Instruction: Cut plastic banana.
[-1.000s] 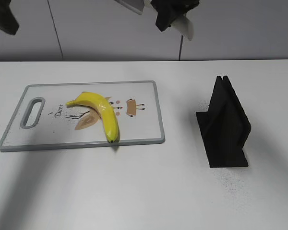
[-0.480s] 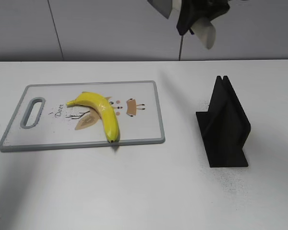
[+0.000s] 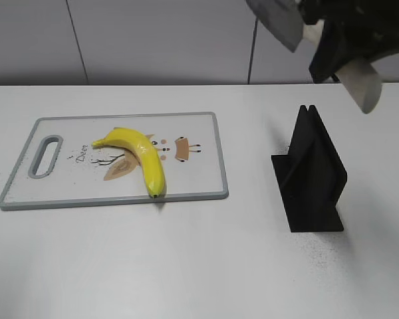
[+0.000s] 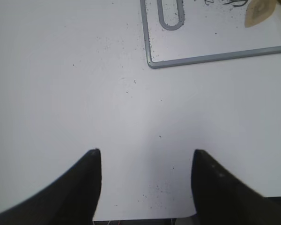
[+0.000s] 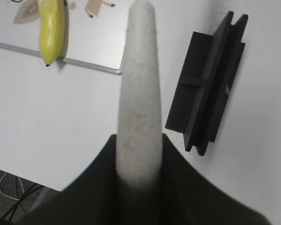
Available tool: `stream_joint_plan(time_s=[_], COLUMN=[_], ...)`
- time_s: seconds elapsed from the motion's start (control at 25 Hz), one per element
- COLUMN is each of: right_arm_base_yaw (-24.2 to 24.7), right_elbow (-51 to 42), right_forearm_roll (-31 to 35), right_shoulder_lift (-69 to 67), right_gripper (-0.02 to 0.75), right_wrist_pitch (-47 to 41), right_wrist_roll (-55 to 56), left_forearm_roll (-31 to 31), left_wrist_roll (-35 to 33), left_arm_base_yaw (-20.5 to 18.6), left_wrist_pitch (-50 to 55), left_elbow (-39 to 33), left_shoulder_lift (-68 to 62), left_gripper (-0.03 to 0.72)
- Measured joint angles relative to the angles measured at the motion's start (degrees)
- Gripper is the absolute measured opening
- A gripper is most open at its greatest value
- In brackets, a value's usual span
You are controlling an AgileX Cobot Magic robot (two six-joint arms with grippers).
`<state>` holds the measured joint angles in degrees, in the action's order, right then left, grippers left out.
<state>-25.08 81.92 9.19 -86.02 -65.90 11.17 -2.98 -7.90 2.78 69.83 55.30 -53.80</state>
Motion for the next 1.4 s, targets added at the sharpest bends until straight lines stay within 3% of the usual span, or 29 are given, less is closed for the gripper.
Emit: stream_joint_plan(time_s=[0.36,0.72,1.0,1.4], right_arm_base_yaw=[0.0,0.0,0.0,0.0], right_elbow=[-14.4,-23.6,-26.6,-26.7], right_forearm_roll=[-4.9,-5.2,-6.1,-9.9], right_shoulder_lift=[6.6,8.2,8.2,8.2], right_gripper=[0.186,0.186,0.186,0.186], right_wrist_pitch=[3.6,9.0,12.6,15.4], right_wrist_roll=[7.9,11.3,13.5,16.1], left_forearm_roll=[-0.1,-0.1,-0.1,-0.3], left_wrist_roll=[0.7,0.7,0.7,0.7], left_arm_base_yaw=[0.0,0.0,0.0,0.0], left_wrist_pitch=[-0.5,-0.5,-3.4,-7.2], left_elbow=[-12.5,-23.3,-25.2,-27.0], left_shoulder_lift=[23.0,41.9,50.2,51.1], left_gripper=[0.584,0.57,0.564,0.551])
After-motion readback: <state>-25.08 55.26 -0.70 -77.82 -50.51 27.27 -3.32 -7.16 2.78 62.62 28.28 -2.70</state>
